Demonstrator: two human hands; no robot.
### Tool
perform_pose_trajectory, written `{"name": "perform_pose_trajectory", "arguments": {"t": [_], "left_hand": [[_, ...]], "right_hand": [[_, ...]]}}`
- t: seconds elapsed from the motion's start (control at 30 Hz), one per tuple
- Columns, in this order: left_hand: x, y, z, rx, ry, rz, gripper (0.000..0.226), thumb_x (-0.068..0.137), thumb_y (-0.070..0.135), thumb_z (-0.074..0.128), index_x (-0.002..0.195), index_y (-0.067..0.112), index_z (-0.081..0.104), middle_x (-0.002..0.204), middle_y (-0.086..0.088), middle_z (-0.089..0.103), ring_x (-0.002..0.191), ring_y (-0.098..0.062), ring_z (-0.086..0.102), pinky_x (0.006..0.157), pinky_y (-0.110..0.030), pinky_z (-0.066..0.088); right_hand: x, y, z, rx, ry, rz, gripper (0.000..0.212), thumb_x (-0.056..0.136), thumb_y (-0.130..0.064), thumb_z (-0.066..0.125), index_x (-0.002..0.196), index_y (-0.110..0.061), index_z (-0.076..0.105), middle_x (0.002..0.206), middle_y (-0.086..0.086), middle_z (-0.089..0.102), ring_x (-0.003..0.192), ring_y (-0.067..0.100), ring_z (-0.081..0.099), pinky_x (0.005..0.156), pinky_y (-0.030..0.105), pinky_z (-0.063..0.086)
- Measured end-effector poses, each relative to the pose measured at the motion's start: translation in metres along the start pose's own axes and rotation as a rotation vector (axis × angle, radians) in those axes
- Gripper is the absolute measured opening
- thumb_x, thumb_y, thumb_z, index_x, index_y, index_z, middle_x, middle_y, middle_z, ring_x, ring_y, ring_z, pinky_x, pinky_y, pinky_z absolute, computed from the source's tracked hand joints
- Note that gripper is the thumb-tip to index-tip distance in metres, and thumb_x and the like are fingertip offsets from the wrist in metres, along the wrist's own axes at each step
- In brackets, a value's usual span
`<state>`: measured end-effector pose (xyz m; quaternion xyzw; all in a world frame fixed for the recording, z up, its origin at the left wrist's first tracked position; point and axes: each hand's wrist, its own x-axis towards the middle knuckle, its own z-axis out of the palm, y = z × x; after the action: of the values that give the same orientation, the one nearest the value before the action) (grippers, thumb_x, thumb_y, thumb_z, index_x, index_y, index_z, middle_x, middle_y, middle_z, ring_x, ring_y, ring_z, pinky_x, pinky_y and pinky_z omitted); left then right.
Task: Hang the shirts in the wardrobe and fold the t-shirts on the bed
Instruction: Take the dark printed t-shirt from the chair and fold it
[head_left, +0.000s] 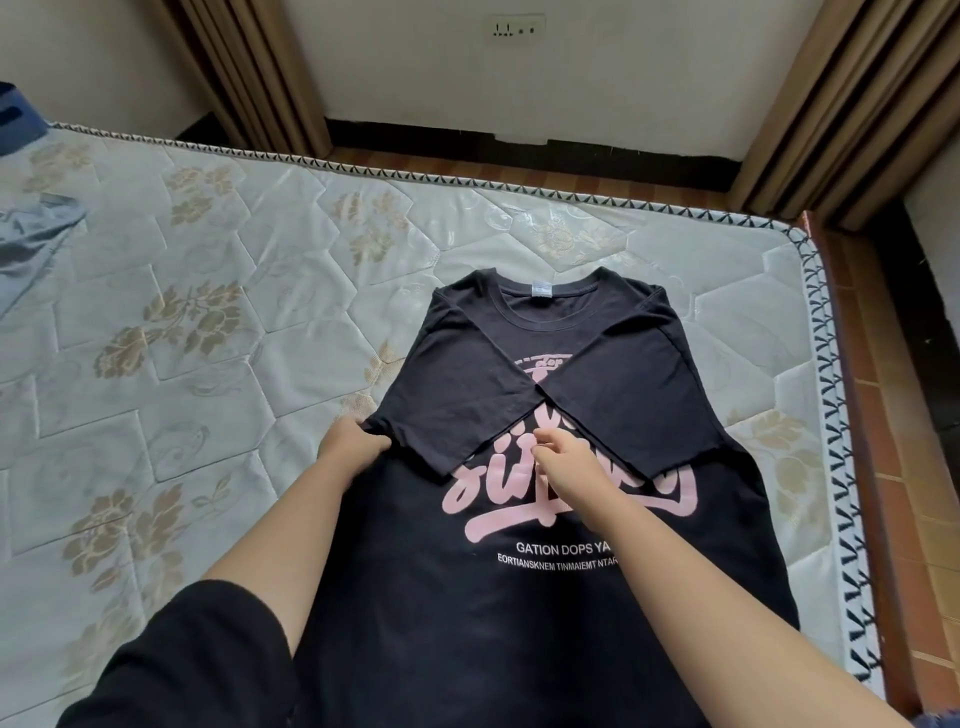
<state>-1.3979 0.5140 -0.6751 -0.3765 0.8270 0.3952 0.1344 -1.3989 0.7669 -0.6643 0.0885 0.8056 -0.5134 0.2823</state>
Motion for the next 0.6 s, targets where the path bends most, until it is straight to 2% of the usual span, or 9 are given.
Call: {"name": "perform_pose_trajectory", "arguments": {"t": [0.07,0.17,0.27,0.33,0.4,0.43,0.53,0.6], "left_hand": [[-0.009,0.012,-0.004,-0.024,-0.027,0.069,0.011,0.078,0.003,0.059,0.085,0.01,0.063,0.087,-0.01,0.063,0.083,-0.026,0.058,0.073,-0.031,0.045],[-0.04,0.049,0.017,0.035,0.032,0.291,0.037,0.079,-0.002,0.053,0.113,0.008,0.066,0.097,-0.01,0.067,0.089,-0.025,0.06,0.073,-0.024,0.041],[-0.086,0.097,0.077,0.022,-0.094,0.568,0.04,0.078,0.006,0.053,0.117,0.007,0.065,0.112,-0.01,0.067,0.107,-0.025,0.06,0.083,-0.023,0.042],[-0.109,0.114,0.116,0.057,-0.198,0.628,0.042,0.081,0.011,0.053,0.122,0.008,0.061,0.118,-0.009,0.065,0.114,-0.023,0.056,0.088,-0.021,0.038],[-0.118,0.116,0.14,0.052,-0.283,0.581,0.051,0.084,0.007,0.052,0.135,0.012,0.049,0.122,-0.009,0.061,0.116,-0.022,0.053,0.091,-0.019,0.036],[-0.119,0.112,0.147,0.06,-0.318,0.558,0.054,0.085,0.008,0.053,0.138,0.013,0.045,0.118,-0.01,0.061,0.113,-0.023,0.054,0.09,-0.02,0.036],[-0.121,0.093,0.157,0.184,-0.369,0.535,0.054,0.083,0.013,0.055,0.135,0.016,0.042,0.118,-0.008,0.054,0.108,-0.025,0.054,0.089,-0.027,0.041],[-0.122,0.076,0.156,0.272,-0.331,0.523,0.051,0.083,0.022,0.059,0.131,0.018,0.042,0.12,-0.006,0.05,0.107,-0.025,0.054,0.092,-0.034,0.044]], "right_hand": [[0.004,0.0,0.001,0.035,0.0,0.007,0.04,0.095,-0.014,0.04,0.135,-0.015,0.047,0.132,0.006,0.052,0.114,0.021,0.054,0.094,0.03,0.039],[0.007,0.0,0.001,0.107,0.009,-0.006,0.037,0.096,-0.014,0.041,0.133,-0.012,0.048,0.121,0.001,0.054,0.097,0.019,0.06,0.076,0.026,0.04],[0.01,0.001,-0.007,0.251,0.132,0.004,0.033,0.097,-0.017,0.041,0.128,-0.012,0.051,0.106,0.003,0.061,0.08,0.016,0.061,0.062,0.022,0.041],[0.01,0.006,-0.02,0.385,0.203,0.121,0.026,0.096,-0.018,0.038,0.114,-0.014,0.057,0.092,0.006,0.063,0.067,0.015,0.058,0.051,0.023,0.044],[0.003,0.015,-0.035,0.445,0.211,0.241,0.022,0.098,-0.023,0.036,0.091,-0.015,0.057,0.073,0.004,0.057,0.057,0.013,0.051,0.043,0.02,0.042],[0.001,0.022,-0.041,0.472,0.196,0.283,0.025,0.099,-0.027,0.035,0.089,-0.017,0.055,0.072,0.002,0.055,0.058,0.013,0.05,0.047,0.022,0.042],[-0.004,0.036,-0.05,0.527,0.143,0.347,0.023,0.1,-0.036,0.036,0.1,-0.022,0.054,0.094,0.003,0.059,0.08,0.019,0.055,0.067,0.029,0.044],[-0.003,0.037,-0.049,0.498,0.134,0.334,0.028,0.099,-0.033,0.039,0.118,-0.018,0.052,0.106,0.002,0.059,0.092,0.02,0.056,0.078,0.034,0.045]]}}
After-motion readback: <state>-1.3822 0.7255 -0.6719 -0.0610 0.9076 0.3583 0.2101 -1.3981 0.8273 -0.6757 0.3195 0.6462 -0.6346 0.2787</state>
